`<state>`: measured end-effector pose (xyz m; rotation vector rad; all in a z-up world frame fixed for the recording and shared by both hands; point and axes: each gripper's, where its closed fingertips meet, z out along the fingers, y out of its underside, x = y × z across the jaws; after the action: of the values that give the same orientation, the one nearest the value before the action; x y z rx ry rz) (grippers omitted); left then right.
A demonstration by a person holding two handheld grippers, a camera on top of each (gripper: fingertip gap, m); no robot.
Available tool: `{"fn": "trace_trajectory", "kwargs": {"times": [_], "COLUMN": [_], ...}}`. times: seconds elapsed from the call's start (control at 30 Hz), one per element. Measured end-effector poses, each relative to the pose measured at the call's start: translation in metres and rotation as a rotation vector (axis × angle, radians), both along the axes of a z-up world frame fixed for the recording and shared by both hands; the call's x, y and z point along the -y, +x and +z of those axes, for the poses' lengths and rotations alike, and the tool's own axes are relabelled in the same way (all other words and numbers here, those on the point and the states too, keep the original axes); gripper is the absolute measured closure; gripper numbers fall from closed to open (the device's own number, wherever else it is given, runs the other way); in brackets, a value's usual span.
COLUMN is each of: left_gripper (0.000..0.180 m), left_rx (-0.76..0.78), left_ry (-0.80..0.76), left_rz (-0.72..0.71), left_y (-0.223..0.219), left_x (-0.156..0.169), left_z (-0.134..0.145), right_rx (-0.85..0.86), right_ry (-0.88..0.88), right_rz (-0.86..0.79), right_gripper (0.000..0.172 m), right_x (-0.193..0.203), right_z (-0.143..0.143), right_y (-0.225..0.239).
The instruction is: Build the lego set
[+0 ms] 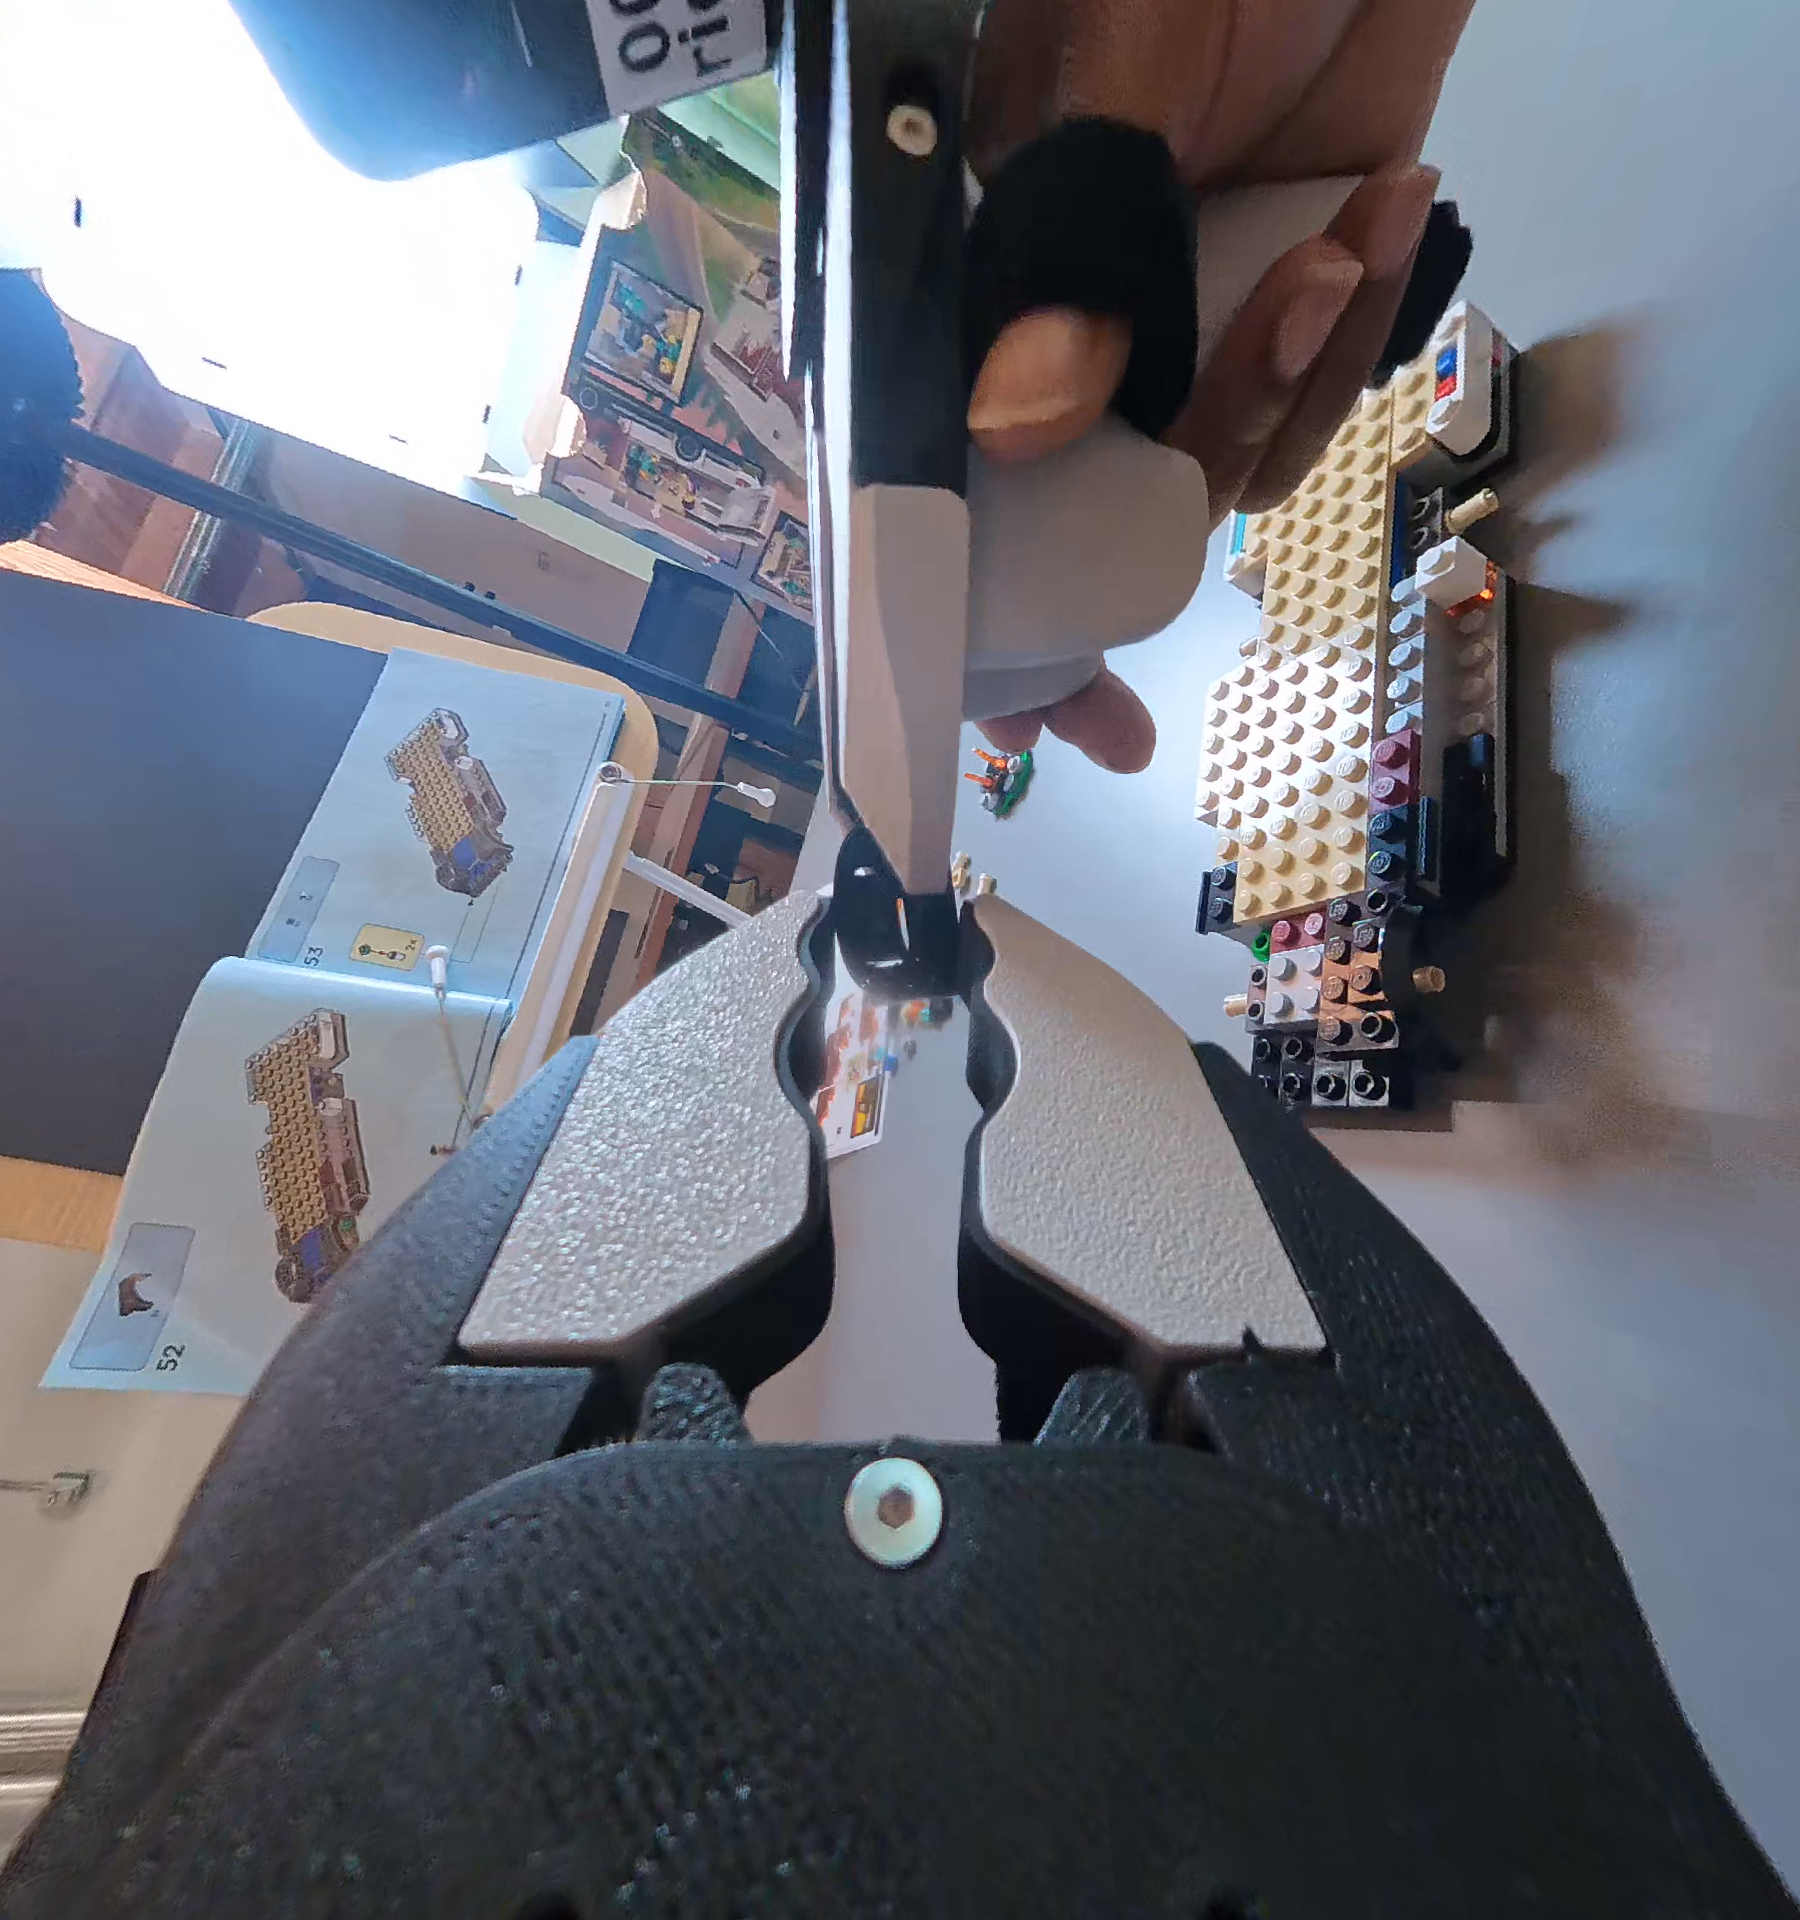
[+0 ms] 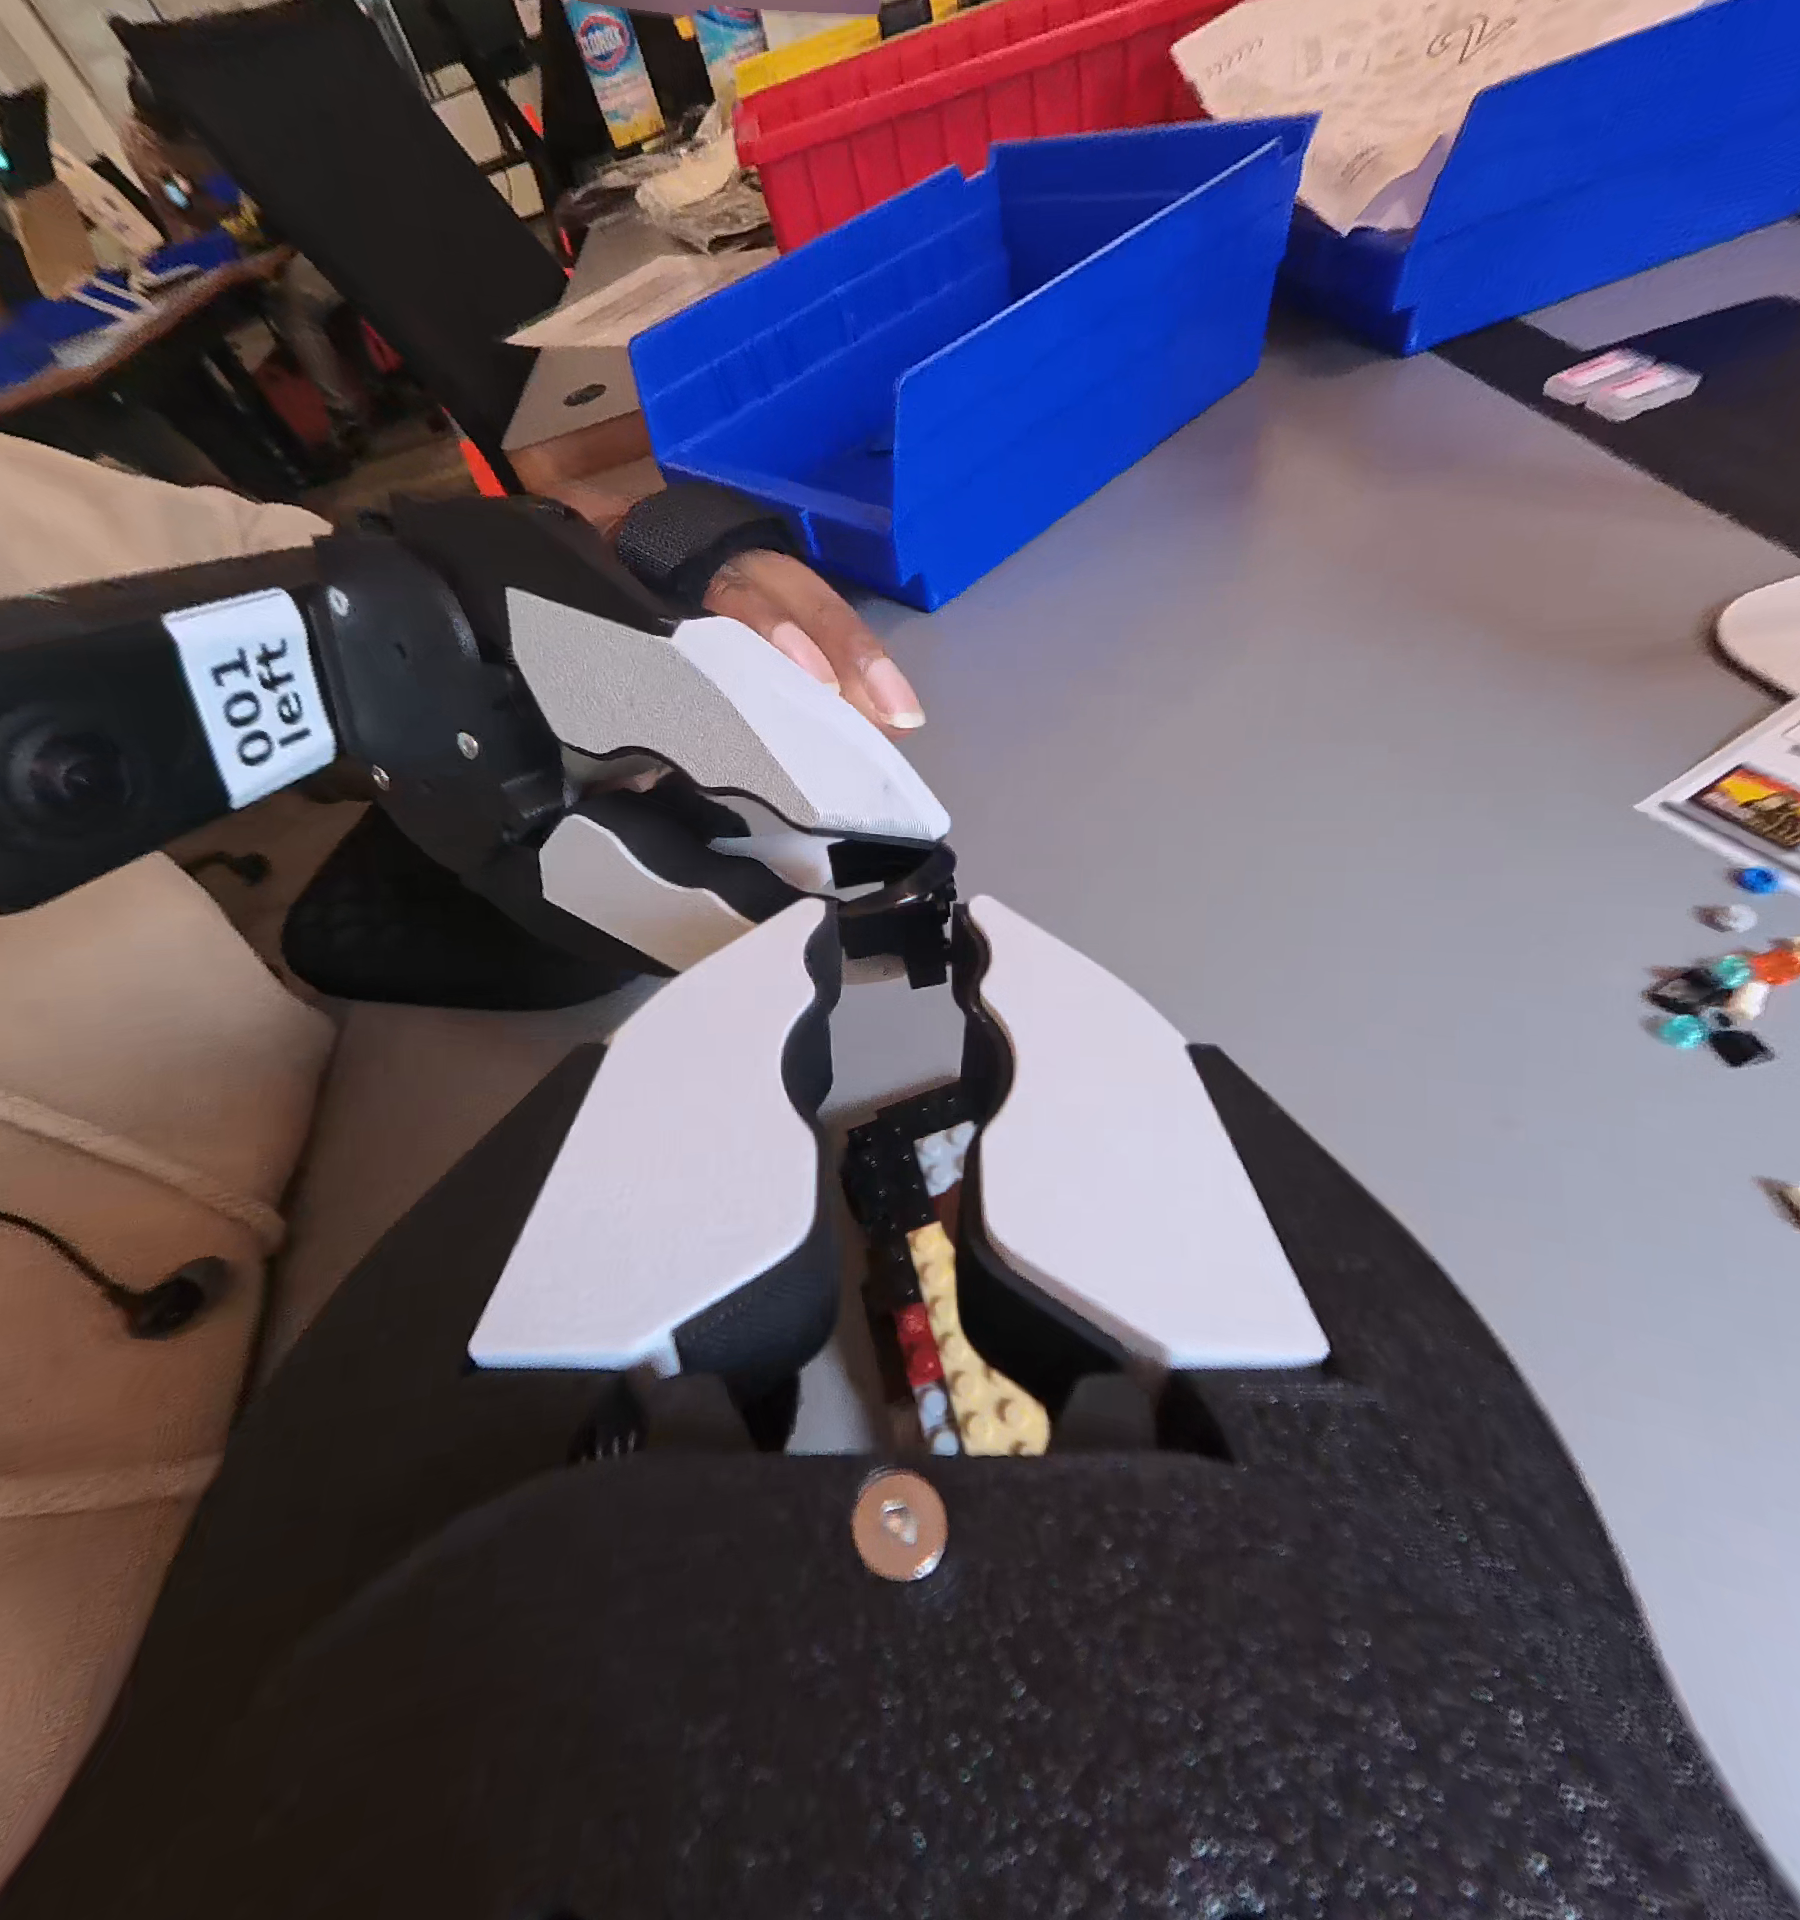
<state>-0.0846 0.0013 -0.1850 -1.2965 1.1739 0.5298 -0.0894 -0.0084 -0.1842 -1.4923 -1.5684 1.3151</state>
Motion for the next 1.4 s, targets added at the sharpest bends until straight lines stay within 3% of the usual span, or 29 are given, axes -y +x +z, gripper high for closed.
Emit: {"fn": "trace_trajectory", "kwargs": {"times": [0.17, 0.33, 0.43, 0.6, 0.73, 0.8, 0.97, 1.13, 1.23, 1.4], "left_gripper": [0.153, 0.154, 0.156, 0.157, 0.157, 0.158, 0.158, 0.158, 0.159, 0.160], "left_rx": [0.188, 0.604, 0.642, 0.620, 0.644, 0.655, 0.625, 0.626, 0.627, 0.633], "left_ry": [-0.165, -0.500, -0.568, -0.620, -0.672, -0.692, -0.708, -0.698, -0.685, -0.710], "left_rz": [-0.031, -0.037, 0.011, 0.042, 0.049, 0.048, 0.054, 0.058, 0.063, 0.071], "left_y": [-0.008, -0.024, -0.034, -0.038, -0.041, -0.041, -0.039, -0.039, -0.042, -0.043], "left_x": [-0.004, -0.014, -0.021, -0.021, -0.021, -0.021, -0.022, -0.023, -0.023, -0.025], "left_z": [-0.007, -0.017, -0.030, -0.048, -0.055, -0.058, -0.064, -0.063, -0.061, -0.066], "right_rx": [0.073, 0.387, 0.553, 0.609, 0.528, 0.480, 0.458, 0.425, 0.422, 0.837], "right_ry": [0.248, 0.845, 0.958, 0.766, 0.430, 0.344, 0.376, 0.318, 0.328, 0.655], "right_rz": [-0.075, -0.148, -0.109, -0.018, 0.069, 0.085, 0.158, 0.279, 0.310, 0.350], "right_gripper": [0.153, 0.152, 0.152, 0.147, 0.139, 0.137, 0.137, 0.135, 0.149, 0.150], "right_x": [-0.023, -0.078, -0.093, -0.074, -0.044, -0.046, -0.066, -0.053, -0.050, -0.089], "right_z": [-0.010, -0.049, -0.073, -0.088, -0.074, -0.062, -0.063, -0.085, -0.087, -0.082], "right_y": [0.001, 0.012, 0.010, -0.002, -0.004, -0.002, 0.004, -0.011, -0.015, 0.015]}}
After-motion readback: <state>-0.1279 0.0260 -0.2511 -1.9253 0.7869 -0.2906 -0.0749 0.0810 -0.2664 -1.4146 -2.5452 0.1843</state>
